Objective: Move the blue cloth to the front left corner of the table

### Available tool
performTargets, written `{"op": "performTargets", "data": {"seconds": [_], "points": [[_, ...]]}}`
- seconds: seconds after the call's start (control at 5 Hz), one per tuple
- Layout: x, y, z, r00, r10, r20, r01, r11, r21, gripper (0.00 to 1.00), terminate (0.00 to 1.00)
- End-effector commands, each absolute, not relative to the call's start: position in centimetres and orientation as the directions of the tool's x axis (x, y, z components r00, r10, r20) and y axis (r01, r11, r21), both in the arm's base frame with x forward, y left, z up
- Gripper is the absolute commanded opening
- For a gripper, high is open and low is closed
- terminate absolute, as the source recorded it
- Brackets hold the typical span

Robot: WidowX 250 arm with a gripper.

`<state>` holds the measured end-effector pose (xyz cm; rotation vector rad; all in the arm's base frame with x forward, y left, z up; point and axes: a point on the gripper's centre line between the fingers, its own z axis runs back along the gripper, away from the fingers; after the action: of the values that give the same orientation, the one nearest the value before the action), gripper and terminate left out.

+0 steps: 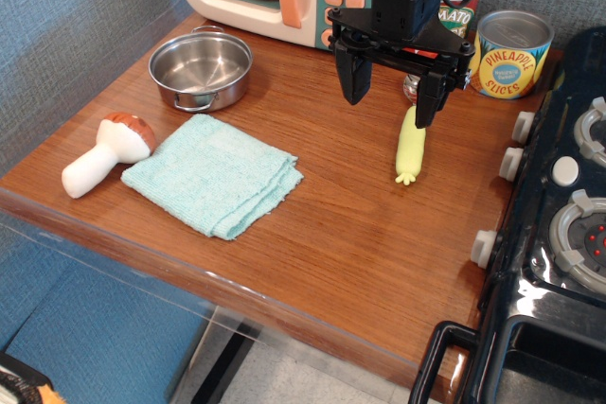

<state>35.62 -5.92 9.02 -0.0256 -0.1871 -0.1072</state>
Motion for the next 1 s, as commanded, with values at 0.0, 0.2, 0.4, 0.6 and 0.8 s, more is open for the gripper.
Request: {"op": "performTargets", "data": {"seconds": [0.0,0.2,0.4,0.6,0.8], "points": [[35.6,-5.9,9.0,0.977,-0.104,0.187,0.109,0.994,-0.015,1.00,0.00],[34.6,-4.0,8.7,0.980,-0.114,0.163,0.129,0.988,-0.086,1.00,0.00],[33.3,-1.8,8.3,0.985,-0.117,0.129,0.128,0.989,-0.081,1.00,0.00],[31.1,1.5,7.8,0.985,-0.119,0.125,0.124,0.992,-0.035,1.00,0.00],[29.5,3.8,6.9,0.970,-0.188,0.156,0.190,0.982,0.003,1.00,0.00]]}}
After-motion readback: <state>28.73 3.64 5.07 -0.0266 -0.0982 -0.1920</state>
